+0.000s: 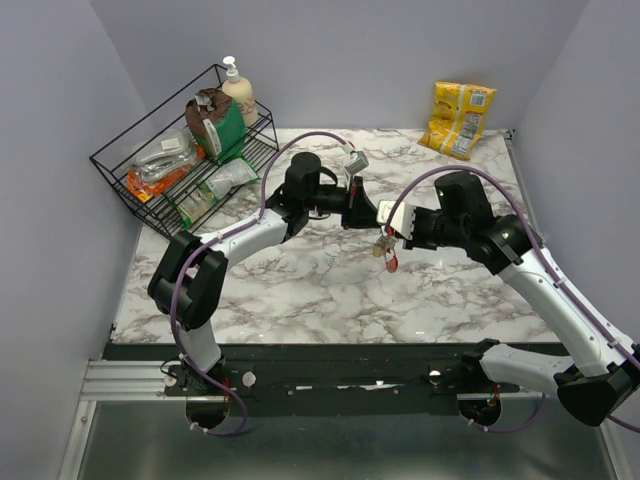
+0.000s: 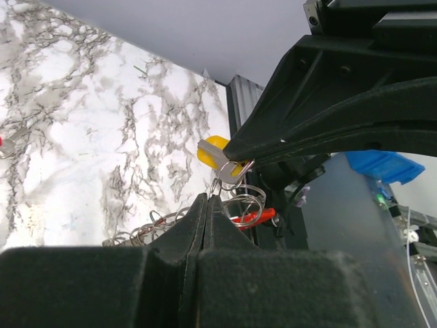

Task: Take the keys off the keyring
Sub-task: Remove the key from the keyring.

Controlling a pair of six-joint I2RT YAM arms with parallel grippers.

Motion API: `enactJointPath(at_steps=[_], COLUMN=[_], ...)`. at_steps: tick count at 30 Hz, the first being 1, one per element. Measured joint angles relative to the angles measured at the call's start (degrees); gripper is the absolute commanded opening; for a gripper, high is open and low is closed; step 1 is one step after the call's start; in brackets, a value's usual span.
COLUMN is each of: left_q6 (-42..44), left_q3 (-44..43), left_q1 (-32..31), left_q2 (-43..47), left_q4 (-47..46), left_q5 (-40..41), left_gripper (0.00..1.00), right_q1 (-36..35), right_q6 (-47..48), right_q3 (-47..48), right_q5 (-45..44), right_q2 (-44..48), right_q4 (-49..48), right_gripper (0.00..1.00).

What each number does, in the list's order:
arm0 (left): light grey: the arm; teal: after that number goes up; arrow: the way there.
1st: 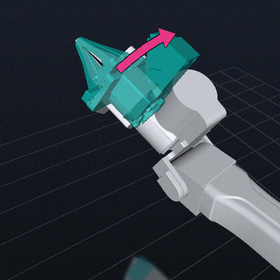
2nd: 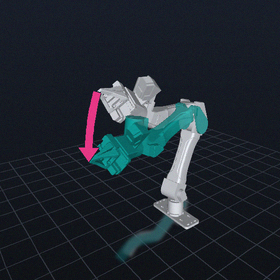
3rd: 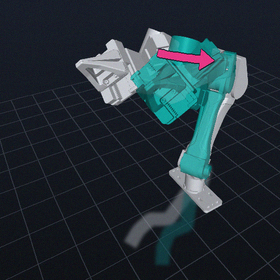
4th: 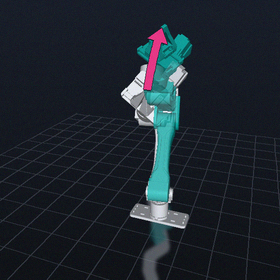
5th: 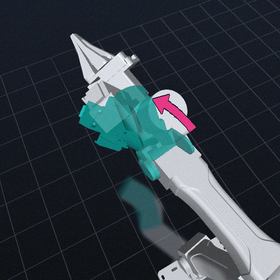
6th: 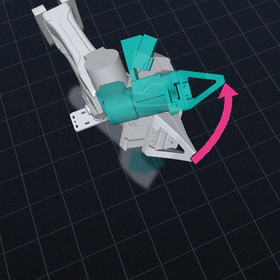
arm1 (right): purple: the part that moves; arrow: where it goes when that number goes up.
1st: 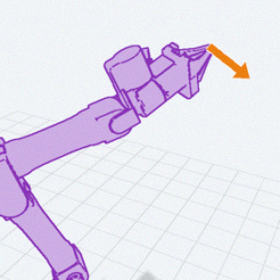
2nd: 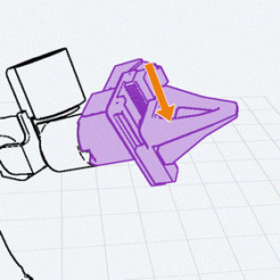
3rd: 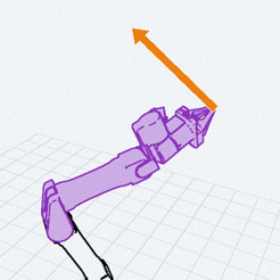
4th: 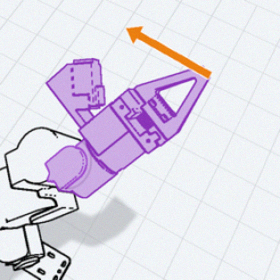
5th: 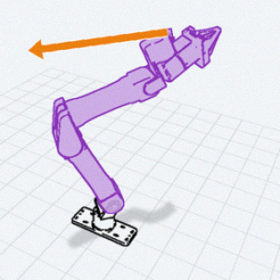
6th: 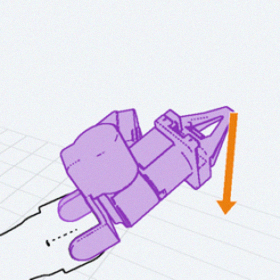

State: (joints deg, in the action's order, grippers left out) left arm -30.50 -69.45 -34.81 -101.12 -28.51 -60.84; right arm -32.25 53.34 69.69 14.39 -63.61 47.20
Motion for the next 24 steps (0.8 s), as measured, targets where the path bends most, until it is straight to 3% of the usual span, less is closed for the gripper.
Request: enactJointPath(at_steps=[6, 24], left_q6=[6.69, 13.05], left_q3=[-2.45, -4.31], left_q1=[-0.98, -1.7], left_q2=[1.38, 2.21], left_q4=[8.04, 13.77], left_q5=[2.62, 5.4], left_gripper=[0.0, 0.0], right_q1=[0.07, 0.11], right_q6=[-1.46, -7.13], right_q3=[2.16, 8.33], right_q5=[0.13, 0.07], right_q2=[-0.37, -4.92], right_q4=[1.01, 2.91], right_gripper=[0.01, 0.01])
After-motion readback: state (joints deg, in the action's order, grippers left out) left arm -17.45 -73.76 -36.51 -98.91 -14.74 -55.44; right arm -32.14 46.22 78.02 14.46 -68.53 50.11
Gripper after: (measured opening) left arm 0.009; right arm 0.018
